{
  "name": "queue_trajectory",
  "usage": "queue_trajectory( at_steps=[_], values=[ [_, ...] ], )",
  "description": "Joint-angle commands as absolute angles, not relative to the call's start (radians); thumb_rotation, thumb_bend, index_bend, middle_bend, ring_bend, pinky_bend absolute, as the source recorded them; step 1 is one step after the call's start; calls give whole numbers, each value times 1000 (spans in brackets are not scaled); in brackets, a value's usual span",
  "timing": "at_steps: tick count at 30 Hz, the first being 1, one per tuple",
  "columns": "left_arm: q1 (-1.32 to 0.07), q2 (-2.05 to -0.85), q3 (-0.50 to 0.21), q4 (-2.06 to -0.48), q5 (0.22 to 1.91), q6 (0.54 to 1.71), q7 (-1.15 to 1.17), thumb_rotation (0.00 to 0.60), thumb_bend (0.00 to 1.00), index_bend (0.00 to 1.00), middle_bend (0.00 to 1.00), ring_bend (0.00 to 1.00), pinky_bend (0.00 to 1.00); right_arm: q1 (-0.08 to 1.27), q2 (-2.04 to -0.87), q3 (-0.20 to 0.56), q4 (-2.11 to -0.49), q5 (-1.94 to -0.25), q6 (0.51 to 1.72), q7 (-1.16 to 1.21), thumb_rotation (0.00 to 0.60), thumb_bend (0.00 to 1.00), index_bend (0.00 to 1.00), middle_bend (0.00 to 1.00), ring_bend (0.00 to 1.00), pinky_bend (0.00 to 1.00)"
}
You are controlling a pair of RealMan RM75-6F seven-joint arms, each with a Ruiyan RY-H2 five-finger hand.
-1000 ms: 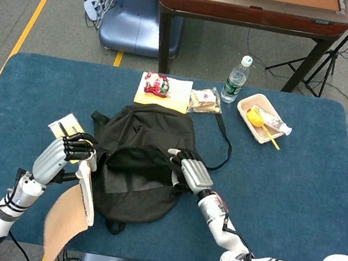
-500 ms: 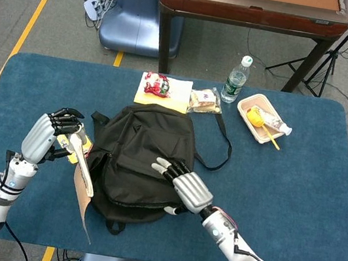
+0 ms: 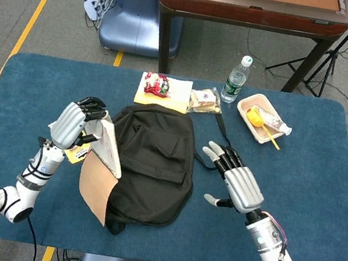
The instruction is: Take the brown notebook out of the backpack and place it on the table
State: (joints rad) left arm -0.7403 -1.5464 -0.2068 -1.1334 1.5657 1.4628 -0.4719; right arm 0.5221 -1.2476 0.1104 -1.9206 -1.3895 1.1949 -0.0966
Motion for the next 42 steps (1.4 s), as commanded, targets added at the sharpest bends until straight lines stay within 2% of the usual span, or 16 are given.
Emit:
queue_trajectory(
  at_steps=[1,8,16,21,24,30,34,38,42],
  values=[
    [-792,-1639,-230,-1011,1541,1412,-415,600,590,578,657,538,330,507,-1238,110,-1918,-1383,1205,-81,600,0,0,0,0,0],
    [-824,-1770,-227,-827,1525,1382,-377,600,590,562,655,542,330,482,-1225,103,-1899,-1392,1215,-43,600,0,0,0,0,0],
    [-772,-1831,-133,-743,1589,1446,-321,600,587,533,638,544,330,469,-1220,102,-1882,-1397,1210,-19,600,0,0,0,0,0],
    [-735,-1857,-98,-732,1611,1486,-289,600,581,498,607,522,330,464,-1221,101,-1883,-1404,1208,-19,600,0,0,0,0,0],
    [-709,-1852,-83,-772,1610,1490,-243,600,553,426,542,472,330,461,-1222,101,-1885,-1408,1210,-19,600,0,0,0,0,0],
    [-656,-1791,-73,-949,1580,1468,-50,600,376,179,317,299,317,457,-1225,105,-1889,-1417,1212,-16,600,0,0,0,0,0],
    [-619,-1723,-75,-1105,1540,1439,60,600,363,177,305,291,313,457,-1230,108,-1888,-1421,1210,-8,600,0,0,0,0,0],
    [-587,-1664,-66,-1194,1544,1455,108,595,363,206,305,293,312,456,-1231,110,-1887,-1425,1209,-4,600,0,0,0,0,0],
    [-562,-1605,-53,-1277,1559,1469,132,522,356,205,305,293,306,455,-1233,114,-1886,-1422,1207,-2,600,0,0,0,0,0]
  ],
)
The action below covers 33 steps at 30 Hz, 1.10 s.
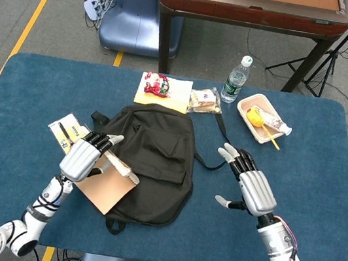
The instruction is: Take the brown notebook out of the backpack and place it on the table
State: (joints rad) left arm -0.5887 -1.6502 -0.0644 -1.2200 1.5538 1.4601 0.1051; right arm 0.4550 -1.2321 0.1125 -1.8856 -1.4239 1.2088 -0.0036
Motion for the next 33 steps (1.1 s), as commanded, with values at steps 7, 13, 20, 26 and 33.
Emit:
queue_trajectory(
  at_steps=[7,13,20,26,33],
  values=[
    [-539,-1500,-55,-1453,1559,1452,204,353,278,163,305,281,268,456,-1237,122,-1887,-1422,1207,-6,600,0,0,0,0,0],
    [-516,-1414,-56,-1574,1514,1409,286,351,254,165,277,247,235,449,-1225,126,-1896,-1417,1213,-5,600,0,0,0,0,0],
    [-484,-1362,-66,-1611,1472,1399,304,379,254,218,270,247,232,436,-1210,120,-1900,-1418,1219,-3,600,0,0,0,0,0],
    [-445,-1341,-81,-1590,1454,1436,299,568,254,219,270,247,223,406,-1170,96,-1903,-1409,1233,-56,600,1,0,0,0,0],
    [-367,-1320,-95,-1566,1379,1486,281,600,254,221,267,247,216,343,-1122,70,-1875,-1376,1293,-151,600,172,0,42,0,0]
  ],
)
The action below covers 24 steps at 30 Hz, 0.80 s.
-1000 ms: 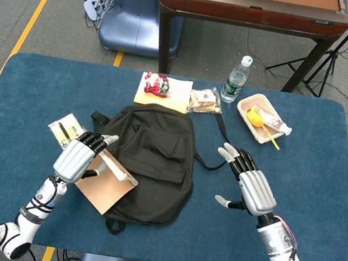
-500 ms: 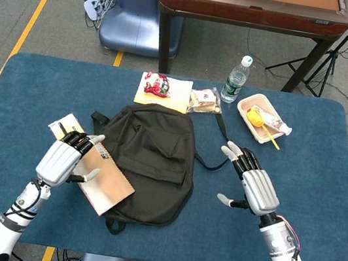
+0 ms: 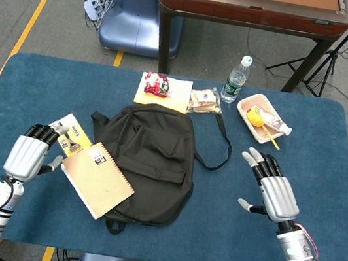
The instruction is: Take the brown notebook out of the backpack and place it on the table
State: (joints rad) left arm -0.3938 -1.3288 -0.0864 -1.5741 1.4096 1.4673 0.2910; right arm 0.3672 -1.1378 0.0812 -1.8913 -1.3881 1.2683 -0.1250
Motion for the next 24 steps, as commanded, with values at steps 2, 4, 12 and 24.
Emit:
queue_trajectory(
  at_steps=[2,4,12,24],
  values=[
    [-342,-1314,-101,-1564,1352,1497,263,600,254,221,266,246,216,323,-1116,63,-1858,-1368,1314,-177,600,200,0,65,0,3],
    [-320,-1304,-104,-1564,1328,1503,248,600,254,221,266,245,212,306,-1112,56,-1842,-1361,1329,-197,600,205,17,98,8,47],
    [-238,-1283,-98,-1590,1281,1539,212,600,254,221,258,244,204,237,-1117,22,-1791,-1395,1400,-219,600,207,169,196,84,148],
    [-157,-1270,-21,-1665,1373,1575,216,600,254,221,256,244,170,148,-1119,-9,-1778,-1436,1473,-172,600,207,222,224,102,147]
  ],
)
